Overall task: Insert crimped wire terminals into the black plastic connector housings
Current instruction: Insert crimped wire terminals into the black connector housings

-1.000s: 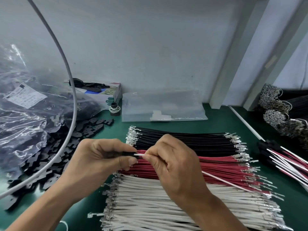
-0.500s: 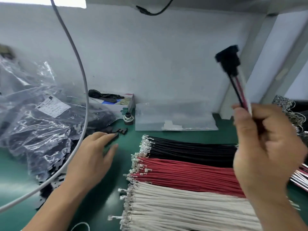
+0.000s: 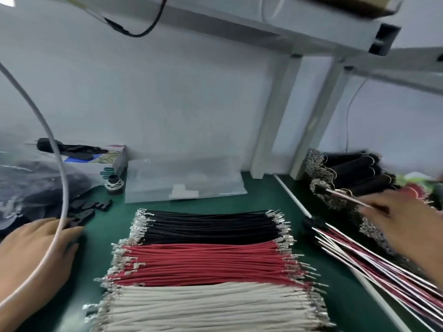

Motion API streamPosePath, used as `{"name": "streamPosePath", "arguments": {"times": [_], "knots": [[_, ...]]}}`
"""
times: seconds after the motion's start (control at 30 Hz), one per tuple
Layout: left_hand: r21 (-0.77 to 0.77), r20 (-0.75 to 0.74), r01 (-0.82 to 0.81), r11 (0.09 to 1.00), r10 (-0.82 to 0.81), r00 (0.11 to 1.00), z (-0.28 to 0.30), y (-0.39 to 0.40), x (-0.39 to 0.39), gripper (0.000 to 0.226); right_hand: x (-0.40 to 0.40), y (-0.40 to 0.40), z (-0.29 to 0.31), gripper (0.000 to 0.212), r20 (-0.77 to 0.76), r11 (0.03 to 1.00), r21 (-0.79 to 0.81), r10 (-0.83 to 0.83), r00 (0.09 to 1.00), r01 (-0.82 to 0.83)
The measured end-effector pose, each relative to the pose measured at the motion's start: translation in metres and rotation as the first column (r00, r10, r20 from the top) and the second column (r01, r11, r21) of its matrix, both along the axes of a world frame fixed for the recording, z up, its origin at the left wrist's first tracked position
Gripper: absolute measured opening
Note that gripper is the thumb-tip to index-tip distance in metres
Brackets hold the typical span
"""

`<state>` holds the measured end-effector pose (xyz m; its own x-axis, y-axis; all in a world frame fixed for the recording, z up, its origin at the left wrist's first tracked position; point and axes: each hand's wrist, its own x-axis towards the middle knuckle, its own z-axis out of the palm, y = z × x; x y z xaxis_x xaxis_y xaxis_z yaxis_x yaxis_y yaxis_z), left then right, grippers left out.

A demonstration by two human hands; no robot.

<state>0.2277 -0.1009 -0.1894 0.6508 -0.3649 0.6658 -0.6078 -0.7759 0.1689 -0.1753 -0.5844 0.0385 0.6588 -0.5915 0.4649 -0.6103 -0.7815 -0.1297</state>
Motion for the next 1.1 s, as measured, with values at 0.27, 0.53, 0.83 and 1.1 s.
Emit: {"name": "streamPosePath", "arguments": {"times": [0.27,0.53,0.83,1.1], "knots": [[0.041,-0.036,-0.018,0.999,0.019,0.999,-0.096,0.036,0.074,0.044,-0.003,-0.009,-0.066,0.022,-0.25,0.986,0.035,-0.147,0.957,0.161],[0.206,-0.125,-0.116,0.972,0.143,0.982,0.053,0.009,-0.033,0.043,0.021,-0.035,-0.068,0.048,-0.35,0.966,0.027,-0.232,0.908,0.257],[0.214,-0.118,-0.025,0.976,0.051,0.992,0.117,-0.021,-0.095,0.02,0.11,0.09,-0.043,0.024,0.09,0.954,0.054,0.291,0.952,-0.296],[0.161,-0.055,0.077,0.984,-0.069,0.996,0.113,-0.021,-0.097,0.025,0.228,0.188,-0.075,0.03,0.01,0.748,0.347,0.6,0.8,-0.566]]}}
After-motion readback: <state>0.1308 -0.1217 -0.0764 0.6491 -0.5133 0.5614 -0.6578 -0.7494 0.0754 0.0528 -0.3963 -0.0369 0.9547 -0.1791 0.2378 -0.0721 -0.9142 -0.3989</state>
